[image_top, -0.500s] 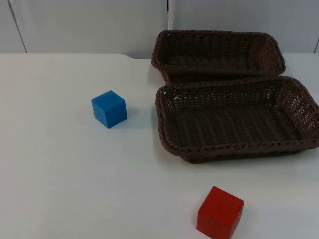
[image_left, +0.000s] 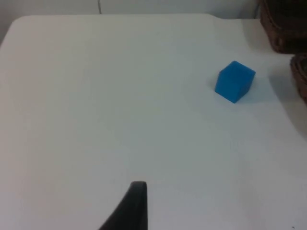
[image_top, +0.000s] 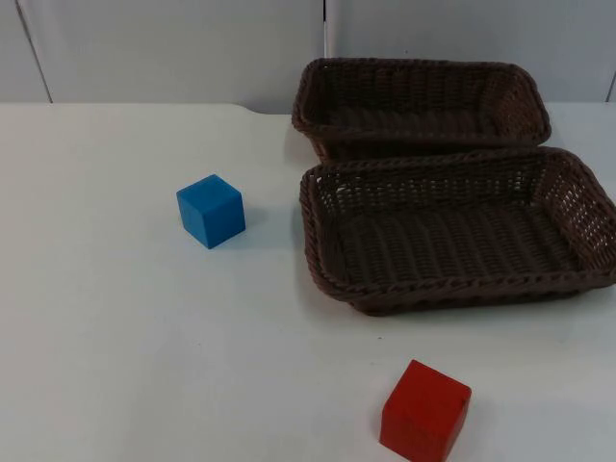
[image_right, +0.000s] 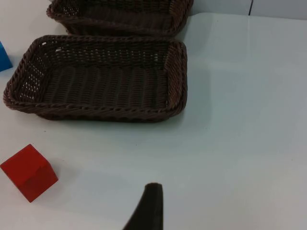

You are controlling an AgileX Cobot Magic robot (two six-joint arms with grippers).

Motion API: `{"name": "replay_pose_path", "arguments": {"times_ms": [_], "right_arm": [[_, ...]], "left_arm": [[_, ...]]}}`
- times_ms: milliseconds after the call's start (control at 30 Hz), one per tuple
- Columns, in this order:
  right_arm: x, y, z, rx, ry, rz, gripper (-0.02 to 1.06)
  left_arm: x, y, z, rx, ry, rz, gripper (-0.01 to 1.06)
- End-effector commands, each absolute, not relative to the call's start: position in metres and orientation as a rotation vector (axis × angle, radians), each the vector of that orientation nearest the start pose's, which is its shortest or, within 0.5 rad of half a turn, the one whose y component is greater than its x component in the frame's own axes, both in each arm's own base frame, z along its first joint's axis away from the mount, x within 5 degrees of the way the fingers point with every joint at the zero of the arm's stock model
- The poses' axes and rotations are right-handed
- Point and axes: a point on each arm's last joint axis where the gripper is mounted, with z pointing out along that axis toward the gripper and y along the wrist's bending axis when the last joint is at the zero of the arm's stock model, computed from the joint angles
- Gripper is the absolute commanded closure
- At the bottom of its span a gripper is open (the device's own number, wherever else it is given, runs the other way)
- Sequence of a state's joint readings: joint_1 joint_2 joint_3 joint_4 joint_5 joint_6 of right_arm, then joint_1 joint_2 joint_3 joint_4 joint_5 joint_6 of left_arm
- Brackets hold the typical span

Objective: Pick up one cube with the left hand and place it into the upper basket. Pick up one cube with the right hand and place it into the lower basket.

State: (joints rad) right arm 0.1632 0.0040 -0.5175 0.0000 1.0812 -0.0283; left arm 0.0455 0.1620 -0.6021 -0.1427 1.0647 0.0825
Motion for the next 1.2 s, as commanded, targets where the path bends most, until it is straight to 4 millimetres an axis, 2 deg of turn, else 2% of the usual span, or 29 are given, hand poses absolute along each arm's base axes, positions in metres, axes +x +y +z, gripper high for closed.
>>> {"name": "replay_pose_path", "arguments": {"times_ms": [0, 233, 800, 900, 1167], "right_arm": [[-0.008, -0.001, 0.280, -0.197, 2.038, 0.071, 0.24], [-0.008, -0.001, 0.280, -0.197, 2.038, 0.071, 0.24], [-0.008, -0.001, 0.280, -0.197, 2.038, 0.071, 0.24], [-0.008, -0.001, 0.280, -0.197, 2.038, 0.071, 0.24], [-0.008, -0.001, 0.280, -0.197, 2.038, 0.071, 0.24]], "left_arm": [[0.015, -0.014, 0.311, 0.062, 2.099, -0.138, 0.00], [0.024, -0.019, 0.313, 0.073, 2.110, -0.214, 0.00], [0.025, -0.024, 0.314, 0.177, 2.089, -0.238, 0.00], [0.030, -0.025, 0.314, 0.182, 2.113, -0.244, 0.00], [0.062, -0.031, 0.309, 0.260, 2.235, -0.362, 0.00]]}}
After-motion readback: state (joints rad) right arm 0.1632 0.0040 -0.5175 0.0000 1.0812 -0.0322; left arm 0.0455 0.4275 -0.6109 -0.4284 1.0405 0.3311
